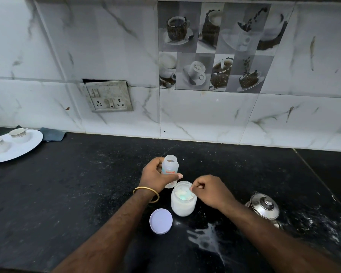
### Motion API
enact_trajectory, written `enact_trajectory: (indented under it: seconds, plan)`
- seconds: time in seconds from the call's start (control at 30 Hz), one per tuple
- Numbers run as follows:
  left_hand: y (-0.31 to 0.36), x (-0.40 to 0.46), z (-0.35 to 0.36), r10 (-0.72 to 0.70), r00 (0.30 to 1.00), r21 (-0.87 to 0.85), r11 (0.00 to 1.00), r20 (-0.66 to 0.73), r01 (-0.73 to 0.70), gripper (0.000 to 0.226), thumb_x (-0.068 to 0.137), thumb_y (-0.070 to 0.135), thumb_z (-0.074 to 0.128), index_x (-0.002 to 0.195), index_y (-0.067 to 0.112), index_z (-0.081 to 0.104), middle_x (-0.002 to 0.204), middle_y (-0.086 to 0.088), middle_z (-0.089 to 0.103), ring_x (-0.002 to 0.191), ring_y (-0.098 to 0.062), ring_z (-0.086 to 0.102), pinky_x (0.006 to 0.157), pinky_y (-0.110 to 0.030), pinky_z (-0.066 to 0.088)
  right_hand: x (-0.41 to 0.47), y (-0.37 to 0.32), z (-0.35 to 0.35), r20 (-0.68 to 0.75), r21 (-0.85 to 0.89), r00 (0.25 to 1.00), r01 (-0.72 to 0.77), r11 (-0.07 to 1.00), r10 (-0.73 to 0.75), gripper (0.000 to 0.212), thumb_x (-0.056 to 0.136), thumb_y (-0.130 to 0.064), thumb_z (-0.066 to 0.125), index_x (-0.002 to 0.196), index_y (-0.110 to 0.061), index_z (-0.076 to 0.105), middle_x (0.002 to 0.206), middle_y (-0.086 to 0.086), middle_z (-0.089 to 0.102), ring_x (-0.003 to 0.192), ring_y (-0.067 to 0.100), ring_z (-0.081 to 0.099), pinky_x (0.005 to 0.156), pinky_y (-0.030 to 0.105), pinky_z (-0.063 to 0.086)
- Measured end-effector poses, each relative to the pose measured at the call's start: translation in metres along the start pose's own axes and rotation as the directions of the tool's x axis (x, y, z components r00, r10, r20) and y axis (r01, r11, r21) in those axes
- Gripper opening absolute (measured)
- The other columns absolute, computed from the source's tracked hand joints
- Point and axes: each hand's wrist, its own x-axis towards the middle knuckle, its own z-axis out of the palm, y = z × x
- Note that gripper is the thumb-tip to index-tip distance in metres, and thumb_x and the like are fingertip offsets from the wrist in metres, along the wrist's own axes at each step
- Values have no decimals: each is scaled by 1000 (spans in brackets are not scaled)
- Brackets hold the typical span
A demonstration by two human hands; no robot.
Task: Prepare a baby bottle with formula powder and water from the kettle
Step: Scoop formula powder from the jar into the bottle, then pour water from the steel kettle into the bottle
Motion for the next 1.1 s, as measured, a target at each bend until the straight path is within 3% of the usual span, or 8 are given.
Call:
enact_trajectory:
  seconds: [0.13,0.2,0.4,0.63,0.73,0.9,1.0,1.1]
  plan:
    - [2,-1,4,13,1000,6,1000,16,-13,56,53,25,98,100,23,68,98,2,74,91,-18,72,81,-41,62,11,4,10,126,-76,990,75,994,-66,7,79,-32,71,75,-35,74,82,-12,67,78,3,63,79,34,56]
    - [4,-2,9,17,1000,-8,1000,24,-17,55,53,23,98,100,22,68,97,1,75,90,-19,73,81,-42,62,11,7,10,108,-78,991,85,993,-76,6,81,-32,73,87,-35,72,90,-10,57,82,3,57,83,31,53]
    - [18,2,32,52,996,-15,999,67,-51,51,56,22,96,99,22,68,95,2,74,91,-19,72,83,-44,61,-3,27,-8,-5,30,998,70,997,-70,27,83,-31,76,108,-29,68,90,-7,58,85,8,57,77,21,44]
    - [39,-7,100,151,951,22,986,272,-163,54,53,28,97,94,23,62,94,2,69,86,-15,65,77,-31,56,-32,78,-66,-274,219,954,-65,974,125,17,82,-20,79,96,-26,72,77,-5,61,64,5,53,66,23,45]
    - [30,-18,133,178,913,140,960,367,-243,54,47,42,95,83,26,59,92,2,62,86,-13,58,73,-26,49,-47,97,-90,-377,278,912,-54,959,161,16,83,-18,79,92,-30,71,80,-2,61,61,6,54,66,25,47]
    - [-2,-36,172,62,910,272,944,410,-187,59,44,46,93,84,23,58,97,0,57,91,-15,58,77,-28,48,-65,120,-105,-507,234,846,-52,971,167,16,82,-15,80,95,-22,73,87,1,60,69,6,57,76,24,48]
    - [-15,-46,185,12,928,281,952,372,-125,63,43,49,91,87,21,56,98,0,59,84,-11,62,76,-31,54,-73,128,-104,-511,258,839,-57,964,187,16,82,-13,80,95,-20,74,89,3,61,75,8,59,80,27,51]
    - [-23,-53,191,-34,941,322,943,337,-81,71,48,47,92,100,16,54,110,-1,58,96,-17,59,86,-36,52,-78,132,-102,-500,258,845,-64,964,190,17,82,-13,80,95,-22,73,90,2,59,73,6,58,80,29,53]
